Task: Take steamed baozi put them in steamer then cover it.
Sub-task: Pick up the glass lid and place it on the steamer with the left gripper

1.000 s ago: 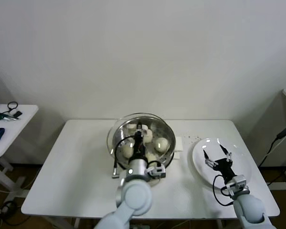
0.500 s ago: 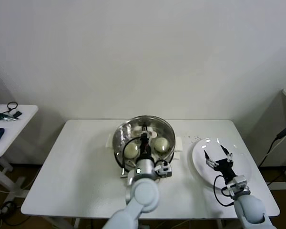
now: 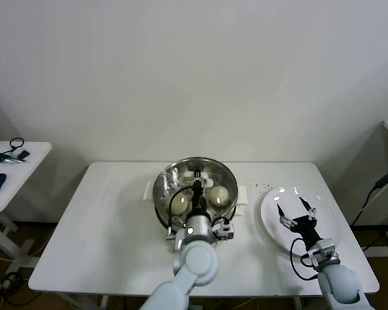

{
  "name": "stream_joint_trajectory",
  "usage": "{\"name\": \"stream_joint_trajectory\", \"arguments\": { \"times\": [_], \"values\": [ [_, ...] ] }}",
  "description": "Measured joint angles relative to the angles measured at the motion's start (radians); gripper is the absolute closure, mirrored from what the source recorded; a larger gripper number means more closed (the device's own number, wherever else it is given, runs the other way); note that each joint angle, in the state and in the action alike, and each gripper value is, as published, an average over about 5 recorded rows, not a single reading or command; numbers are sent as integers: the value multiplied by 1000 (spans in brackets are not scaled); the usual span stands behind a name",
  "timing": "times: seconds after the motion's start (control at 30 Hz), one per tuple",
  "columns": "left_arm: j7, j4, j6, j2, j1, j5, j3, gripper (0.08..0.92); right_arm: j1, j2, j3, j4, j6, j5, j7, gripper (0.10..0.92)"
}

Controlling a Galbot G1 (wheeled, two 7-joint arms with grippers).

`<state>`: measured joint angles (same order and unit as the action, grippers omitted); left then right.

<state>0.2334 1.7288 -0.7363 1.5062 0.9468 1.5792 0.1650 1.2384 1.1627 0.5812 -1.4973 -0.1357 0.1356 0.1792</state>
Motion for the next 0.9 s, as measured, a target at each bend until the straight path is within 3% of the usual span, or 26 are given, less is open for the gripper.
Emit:
{"name": "stream_joint_trajectory", "arguments": {
  "times": [0.9],
  "values": [
    [11, -20, -1, -20, -7, 10, 26, 850, 4, 10, 8, 5, -6, -5, 13, 203]
  ]
}}
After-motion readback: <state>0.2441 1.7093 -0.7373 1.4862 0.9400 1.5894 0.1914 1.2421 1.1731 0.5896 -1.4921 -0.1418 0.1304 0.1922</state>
